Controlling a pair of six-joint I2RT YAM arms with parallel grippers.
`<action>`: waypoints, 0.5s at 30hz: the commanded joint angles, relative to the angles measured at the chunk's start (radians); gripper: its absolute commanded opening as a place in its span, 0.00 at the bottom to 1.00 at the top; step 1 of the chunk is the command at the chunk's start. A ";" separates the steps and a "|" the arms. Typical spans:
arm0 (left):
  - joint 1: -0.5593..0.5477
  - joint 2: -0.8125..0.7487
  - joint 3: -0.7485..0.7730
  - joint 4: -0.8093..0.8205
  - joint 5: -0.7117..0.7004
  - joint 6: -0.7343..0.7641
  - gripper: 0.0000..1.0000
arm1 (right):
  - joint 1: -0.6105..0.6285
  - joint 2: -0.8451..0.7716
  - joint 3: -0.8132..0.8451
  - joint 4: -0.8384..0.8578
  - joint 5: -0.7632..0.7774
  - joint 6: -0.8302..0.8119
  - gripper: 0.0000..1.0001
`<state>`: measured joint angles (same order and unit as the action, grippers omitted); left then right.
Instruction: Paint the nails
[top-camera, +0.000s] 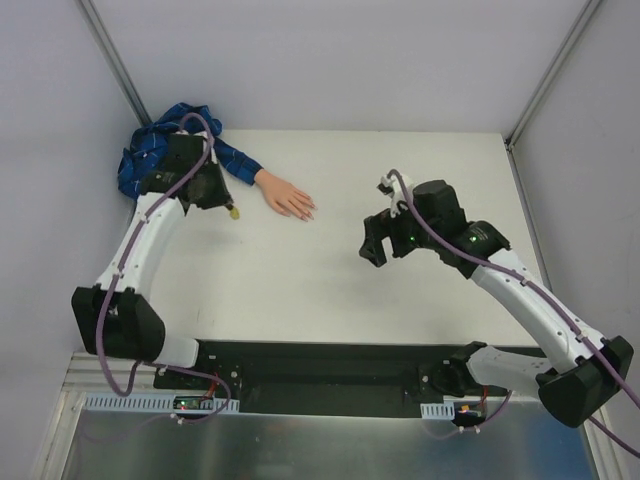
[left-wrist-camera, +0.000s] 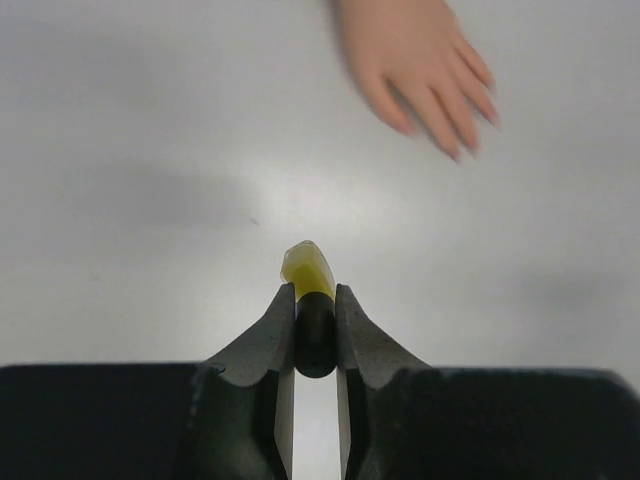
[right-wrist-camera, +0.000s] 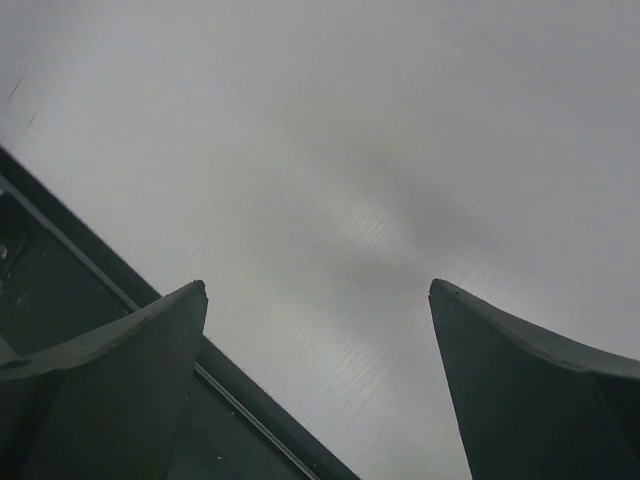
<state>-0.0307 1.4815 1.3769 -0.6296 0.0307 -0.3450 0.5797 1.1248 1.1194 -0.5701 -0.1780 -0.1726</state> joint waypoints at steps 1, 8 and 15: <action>-0.211 -0.163 -0.110 0.008 0.333 0.141 0.00 | 0.063 0.015 -0.026 0.091 -0.265 -0.177 0.97; -0.452 -0.339 -0.251 0.096 0.516 0.372 0.00 | 0.074 0.046 -0.050 0.203 -0.573 -0.254 0.98; -0.497 -0.374 -0.239 0.113 0.885 0.514 0.00 | 0.094 0.073 -0.083 0.358 -0.733 -0.306 0.94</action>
<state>-0.5034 1.1297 1.1179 -0.5655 0.6559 0.0444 0.6533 1.1751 1.0321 -0.3725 -0.7395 -0.4156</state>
